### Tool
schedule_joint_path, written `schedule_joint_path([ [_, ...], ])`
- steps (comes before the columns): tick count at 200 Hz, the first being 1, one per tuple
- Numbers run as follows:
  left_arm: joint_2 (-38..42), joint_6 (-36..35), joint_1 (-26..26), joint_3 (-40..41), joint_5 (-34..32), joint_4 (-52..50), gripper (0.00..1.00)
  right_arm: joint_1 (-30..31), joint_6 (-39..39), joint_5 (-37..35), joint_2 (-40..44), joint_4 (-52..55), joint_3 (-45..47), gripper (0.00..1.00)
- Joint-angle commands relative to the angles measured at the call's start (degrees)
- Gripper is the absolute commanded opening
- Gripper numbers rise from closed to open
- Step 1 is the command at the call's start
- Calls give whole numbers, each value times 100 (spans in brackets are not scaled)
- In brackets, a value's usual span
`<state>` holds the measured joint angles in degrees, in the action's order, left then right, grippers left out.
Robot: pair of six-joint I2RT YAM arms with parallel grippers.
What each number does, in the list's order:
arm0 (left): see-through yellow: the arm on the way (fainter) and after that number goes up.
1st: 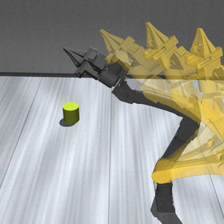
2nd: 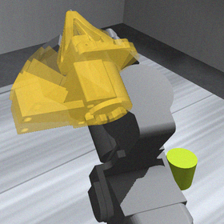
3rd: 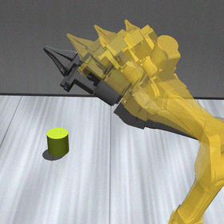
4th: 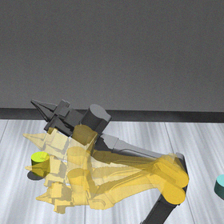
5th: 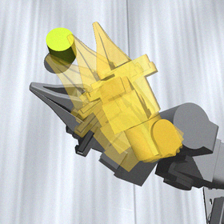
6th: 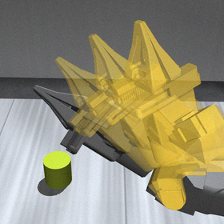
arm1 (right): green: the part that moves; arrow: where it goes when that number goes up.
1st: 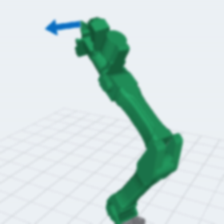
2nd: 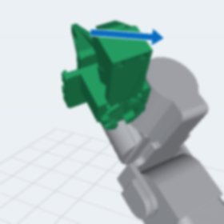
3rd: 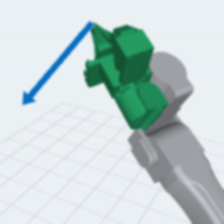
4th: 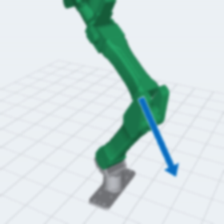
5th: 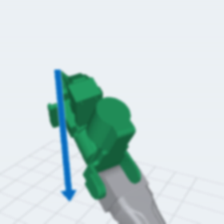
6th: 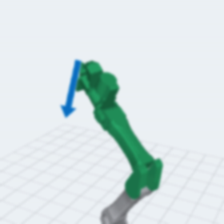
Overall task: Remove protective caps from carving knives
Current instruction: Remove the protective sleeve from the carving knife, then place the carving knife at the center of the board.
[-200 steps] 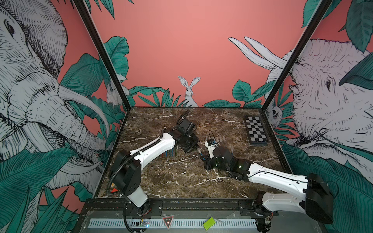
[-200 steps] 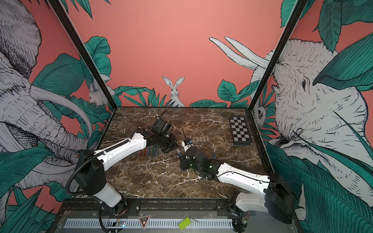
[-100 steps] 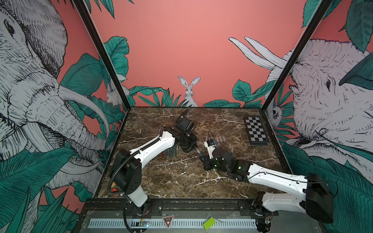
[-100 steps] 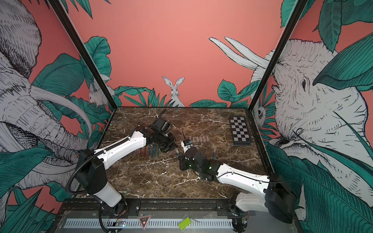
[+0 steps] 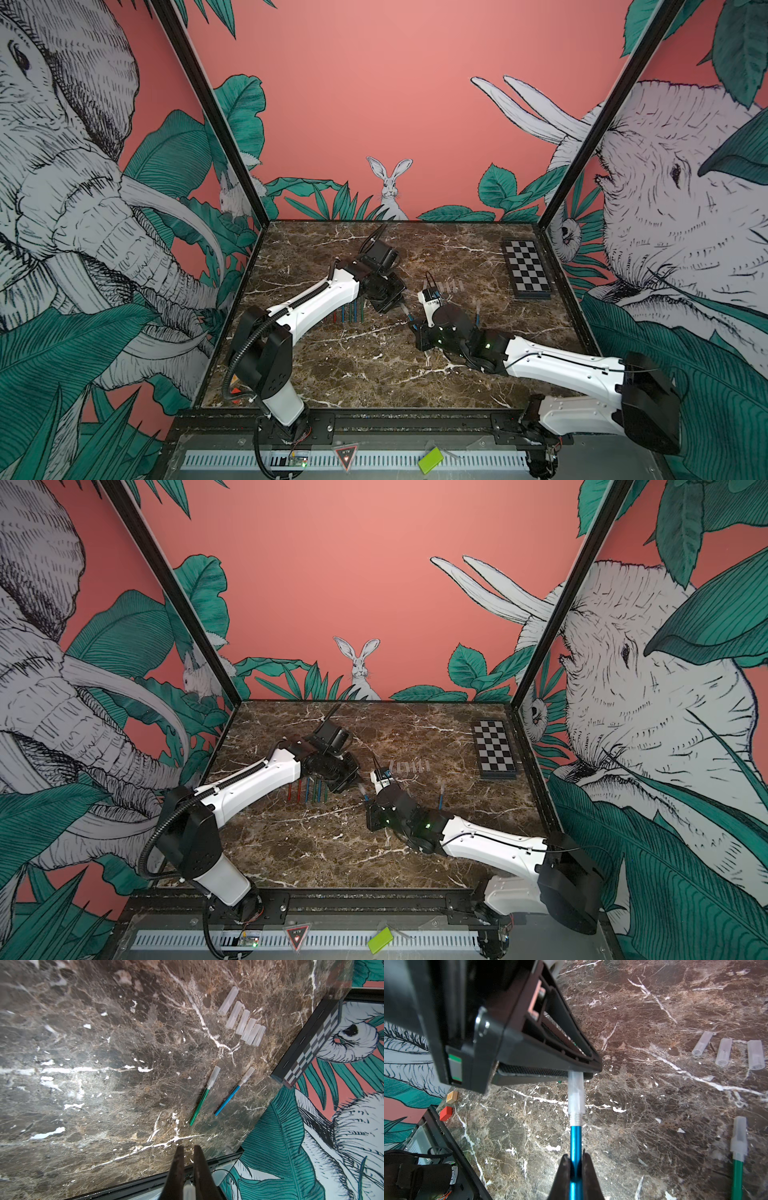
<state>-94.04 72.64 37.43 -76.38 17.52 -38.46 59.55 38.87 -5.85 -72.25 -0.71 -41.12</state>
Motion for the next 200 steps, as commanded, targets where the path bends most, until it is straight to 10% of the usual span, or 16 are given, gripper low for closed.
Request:
schedule_joint_path([
  [1,97,277,-796,-222,-1753,1043,0,505,394,339,81,1928,614,0],
  [119,12,182,-834,-326,-1753,1008,0,944,778,-121,680,2348,899,0],
  [200,813,-2671,-1552,77,-1938,-406,0,549,264,-1006,914,1784,659,0],
])
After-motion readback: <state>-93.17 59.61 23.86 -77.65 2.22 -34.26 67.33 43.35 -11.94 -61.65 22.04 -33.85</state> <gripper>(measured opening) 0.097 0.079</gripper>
